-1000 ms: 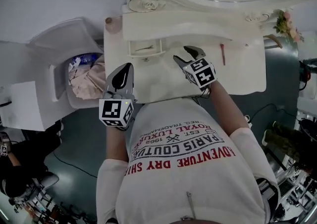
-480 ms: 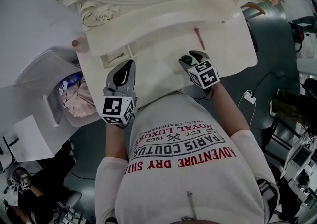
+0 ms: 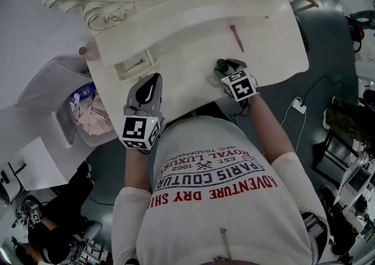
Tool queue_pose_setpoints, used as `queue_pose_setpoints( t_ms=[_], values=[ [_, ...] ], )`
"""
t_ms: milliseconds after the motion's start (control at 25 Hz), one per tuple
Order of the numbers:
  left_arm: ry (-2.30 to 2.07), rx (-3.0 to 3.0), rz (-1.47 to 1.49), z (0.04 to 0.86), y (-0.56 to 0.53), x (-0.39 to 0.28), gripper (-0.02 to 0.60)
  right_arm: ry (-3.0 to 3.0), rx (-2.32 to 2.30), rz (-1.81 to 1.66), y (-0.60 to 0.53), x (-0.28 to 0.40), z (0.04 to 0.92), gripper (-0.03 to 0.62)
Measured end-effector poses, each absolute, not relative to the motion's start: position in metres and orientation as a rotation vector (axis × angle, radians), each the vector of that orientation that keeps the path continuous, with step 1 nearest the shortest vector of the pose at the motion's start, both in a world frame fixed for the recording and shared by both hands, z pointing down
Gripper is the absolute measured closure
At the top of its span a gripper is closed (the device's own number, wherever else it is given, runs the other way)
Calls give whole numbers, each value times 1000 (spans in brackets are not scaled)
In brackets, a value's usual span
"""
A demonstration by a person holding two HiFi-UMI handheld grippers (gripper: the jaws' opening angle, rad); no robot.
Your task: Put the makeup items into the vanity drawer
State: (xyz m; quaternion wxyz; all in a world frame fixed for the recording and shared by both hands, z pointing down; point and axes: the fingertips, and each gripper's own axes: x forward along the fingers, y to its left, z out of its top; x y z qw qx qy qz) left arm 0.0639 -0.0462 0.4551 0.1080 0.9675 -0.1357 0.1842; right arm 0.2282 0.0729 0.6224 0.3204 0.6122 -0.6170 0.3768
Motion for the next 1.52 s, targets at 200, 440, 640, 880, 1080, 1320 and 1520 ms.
queue_pose_setpoints(
  t_ms=[200,440,640,880,1080,1320,1520],
  values=[
    [-394,2838,562,461,-44,62,571,-1568,1647,957,71,238,622,442],
    [-405,2853,544,456,-51,62,571,-1540,1670,948,68,243,610,546],
    [-420,2889,507,442,-57,62,571,-1589,1664,874,48,244,585,553],
    [-539,2899,490,432,-74,36,571,-1711,1635,840,2,220,555,553],
    [-668,2871,463,427,-89,0,571,-1823,1534,736,-40,176,539,553],
    [-801,2836,404,420,-106,-46,571,-1958,1411,672,-86,114,526,553],
    [-889,2805,400,421,-113,-80,571,-2028,1298,622,-113,65,524,553]
  ],
)
